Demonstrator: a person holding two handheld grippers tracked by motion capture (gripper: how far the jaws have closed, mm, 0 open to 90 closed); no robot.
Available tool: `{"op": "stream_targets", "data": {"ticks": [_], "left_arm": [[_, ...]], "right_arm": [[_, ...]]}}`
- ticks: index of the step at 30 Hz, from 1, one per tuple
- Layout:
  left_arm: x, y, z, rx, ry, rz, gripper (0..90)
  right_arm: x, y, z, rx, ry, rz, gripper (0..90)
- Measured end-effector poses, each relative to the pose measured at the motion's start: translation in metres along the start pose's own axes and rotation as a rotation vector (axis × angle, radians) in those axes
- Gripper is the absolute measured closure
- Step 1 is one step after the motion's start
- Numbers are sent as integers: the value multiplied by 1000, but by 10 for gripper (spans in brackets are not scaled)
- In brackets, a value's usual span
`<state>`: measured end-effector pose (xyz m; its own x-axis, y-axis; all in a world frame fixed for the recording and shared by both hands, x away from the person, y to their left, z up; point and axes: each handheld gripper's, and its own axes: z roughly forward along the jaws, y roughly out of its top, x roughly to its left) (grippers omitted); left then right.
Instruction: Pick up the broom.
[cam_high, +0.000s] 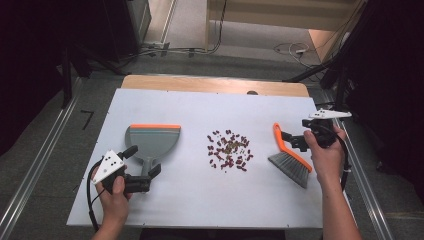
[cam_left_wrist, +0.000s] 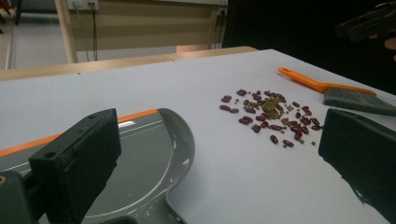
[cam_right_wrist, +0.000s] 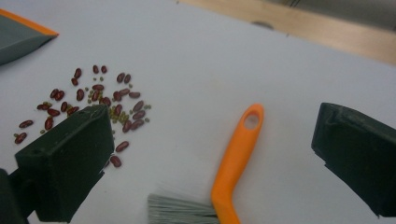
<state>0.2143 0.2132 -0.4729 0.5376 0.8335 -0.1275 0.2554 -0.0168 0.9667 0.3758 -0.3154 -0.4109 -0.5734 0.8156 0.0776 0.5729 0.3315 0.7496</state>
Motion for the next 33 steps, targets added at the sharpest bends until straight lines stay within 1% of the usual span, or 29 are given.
{"op": "stream_targets", "data": {"ticks": [1,2,4,6,7,8,9,12,13,14,16,17,18,19,20,21,22,23,24,28,31,33], "left_arm": [[0,0,0,0,0,0,0],[0,0,0,1,0,-2,0],[0,-1,0,1,-1,-4,0],[-1,0,0,4,-1,2,0],[-1,0,0,5,-3,5,0],[-2,0,0,4,-3,5,0],[-2,0,0,6,-5,6,0],[-2,0,0,8,-6,5,0],[-2,0,0,8,-6,5,0],[-2,-1,0,10,-7,7,0],[-1,-1,1,13,-8,8,0],[-1,-1,1,11,-9,4,0],[-1,-1,1,14,-8,6,0],[-1,-1,1,13,-9,7,0],[-1,-1,1,14,-10,7,0],[-1,-1,1,14,-11,7,0],[-1,-1,1,15,-11,8,0],[-1,-1,2,14,-13,9,0],[-1,-1,1,17,-15,12,0],[-2,-2,2,18,-18,15,0],[-2,-2,2,21,-19,19,0],[-3,-2,2,21,-20,20,0]], "right_arm": [[0,-1,5,22,1,6,0],[0,-2,10,50,-11,17,14],[2,-4,18,94,-63,31,61],[3,-7,25,131,-109,42,162],[3,-7,25,131,-109,42,162],[2,-10,30,152,-113,61,240],[2,-11,32,163,-110,61,260],[3,-14,37,184,-151,59,381],[2,-15,38,189,-140,58,477],[2,-16,39,195,-130,49,546],[1,-19,42,224,-147,53,548],[1,-19,42,224,-147,53,548],[0,-21,44,242,-167,57,584],[0,-21,44,242,-167,57,584],[0,-23,46,258,-169,62,604],[0,-24,47,265,-161,67,608],[-1,-25,48,271,-151,81,632],[-1,-25,49,282,-132,91,643],[-2,-26,50,292,-126,97,644],[-1,-27,53,311,-144,110,638],[0,-31,59,343,-172,117,603],[1,-34,63,365,-171,120,633]]}}
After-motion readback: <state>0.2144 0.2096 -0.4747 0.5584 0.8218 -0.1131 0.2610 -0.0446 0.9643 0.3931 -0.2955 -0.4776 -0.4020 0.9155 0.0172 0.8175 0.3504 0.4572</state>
